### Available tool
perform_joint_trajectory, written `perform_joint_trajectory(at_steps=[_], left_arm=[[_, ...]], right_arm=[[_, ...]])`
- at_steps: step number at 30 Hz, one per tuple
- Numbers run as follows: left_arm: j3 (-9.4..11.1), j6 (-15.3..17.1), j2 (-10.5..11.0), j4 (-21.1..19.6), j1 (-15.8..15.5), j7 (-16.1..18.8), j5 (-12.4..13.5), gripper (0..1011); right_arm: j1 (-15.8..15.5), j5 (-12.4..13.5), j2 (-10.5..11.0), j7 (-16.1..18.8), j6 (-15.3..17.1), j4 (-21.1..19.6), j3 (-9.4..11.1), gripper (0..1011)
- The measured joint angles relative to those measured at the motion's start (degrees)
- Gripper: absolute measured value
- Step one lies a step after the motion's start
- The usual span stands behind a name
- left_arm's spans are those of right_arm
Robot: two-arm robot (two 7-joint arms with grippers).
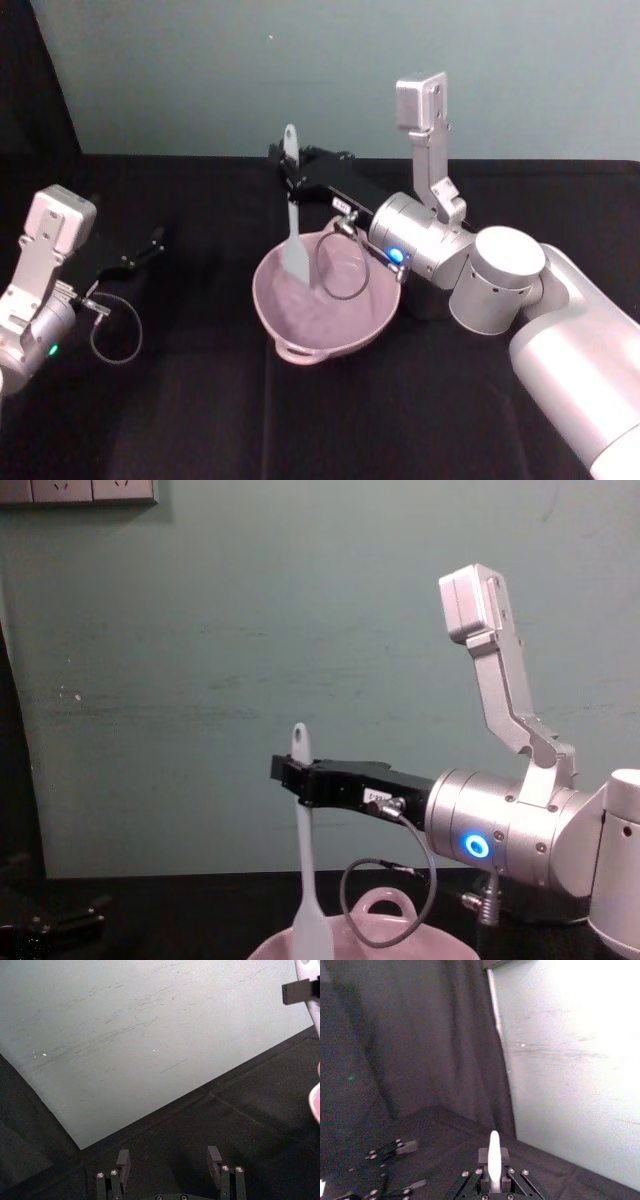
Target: Use the one hand to pick up the spoon and stir the clear water in the bowl.
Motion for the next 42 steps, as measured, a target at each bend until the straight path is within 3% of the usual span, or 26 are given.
perform_joint_trajectory(at_steps=[15, 20, 23, 32, 42], left_arm=[[0.0, 0.0, 0.0, 0.0, 0.0, 0.0, 0.0, 1011], [0.0, 0.0, 0.0, 0.0, 0.0, 0.0, 0.0, 1011], [0.0, 0.0, 0.0, 0.0, 0.01, 0.0, 0.0, 1011], [0.0, 0.0, 0.0, 0.0, 0.0, 0.0, 0.0, 1011], [0.0, 0.0, 0.0, 0.0, 0.0, 0.0, 0.01, 1011]], right_arm=[[-0.55, -3.31, 1.37, -2.79, -1.23, -0.06, 3.36, 121], [-2.31, -3.98, 3.03, -2.83, -1.12, -2.96, 4.52, 121], [-3.49, -3.63, 4.67, -1.19, 0.81, -5.8, 4.71, 121], [-7.02, -0.09, 9.0, 3.8, 6.64, -13.98, 3.54, 121], [-7.39, 2.25, 8.95, 5.78, 8.72, -15.59, 0.63, 121]])
